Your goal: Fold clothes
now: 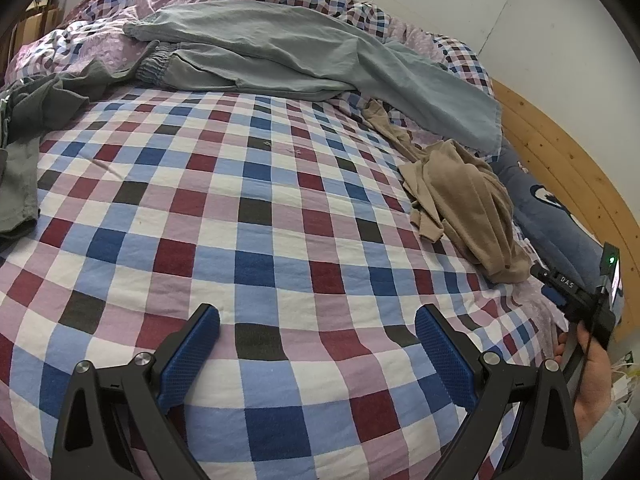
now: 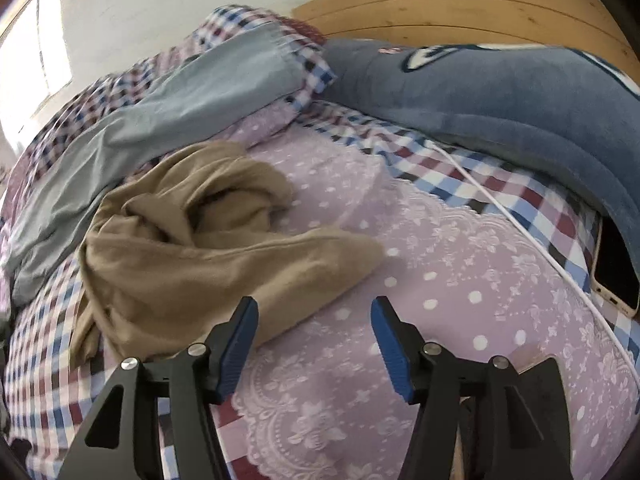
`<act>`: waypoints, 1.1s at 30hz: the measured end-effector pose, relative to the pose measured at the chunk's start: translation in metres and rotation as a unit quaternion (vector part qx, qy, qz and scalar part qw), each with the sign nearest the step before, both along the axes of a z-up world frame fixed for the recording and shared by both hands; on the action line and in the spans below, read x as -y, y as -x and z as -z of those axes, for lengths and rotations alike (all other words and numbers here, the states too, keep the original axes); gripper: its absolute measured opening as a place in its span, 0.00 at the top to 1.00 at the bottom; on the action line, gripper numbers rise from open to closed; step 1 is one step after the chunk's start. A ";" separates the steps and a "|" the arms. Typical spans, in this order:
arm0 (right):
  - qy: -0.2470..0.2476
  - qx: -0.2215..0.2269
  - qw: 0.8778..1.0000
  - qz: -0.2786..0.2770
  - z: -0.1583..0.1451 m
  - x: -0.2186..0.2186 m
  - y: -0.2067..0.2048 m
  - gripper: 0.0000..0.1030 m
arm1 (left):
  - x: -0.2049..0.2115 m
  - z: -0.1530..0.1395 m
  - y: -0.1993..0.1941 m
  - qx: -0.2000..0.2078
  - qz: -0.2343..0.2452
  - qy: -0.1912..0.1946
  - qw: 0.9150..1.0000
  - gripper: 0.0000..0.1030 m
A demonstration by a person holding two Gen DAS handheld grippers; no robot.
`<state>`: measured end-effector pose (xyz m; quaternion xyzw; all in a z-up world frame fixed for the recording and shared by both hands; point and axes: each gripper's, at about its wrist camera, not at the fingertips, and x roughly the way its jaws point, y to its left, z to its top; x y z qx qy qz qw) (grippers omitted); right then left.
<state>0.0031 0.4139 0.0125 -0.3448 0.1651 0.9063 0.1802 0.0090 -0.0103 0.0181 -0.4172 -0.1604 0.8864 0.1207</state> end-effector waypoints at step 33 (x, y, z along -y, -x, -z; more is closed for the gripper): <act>0.092 -0.024 0.878 -0.468 -0.006 0.207 -0.023 0.98 | 0.014 -0.006 0.004 -0.004 0.014 -0.144 0.989 0.08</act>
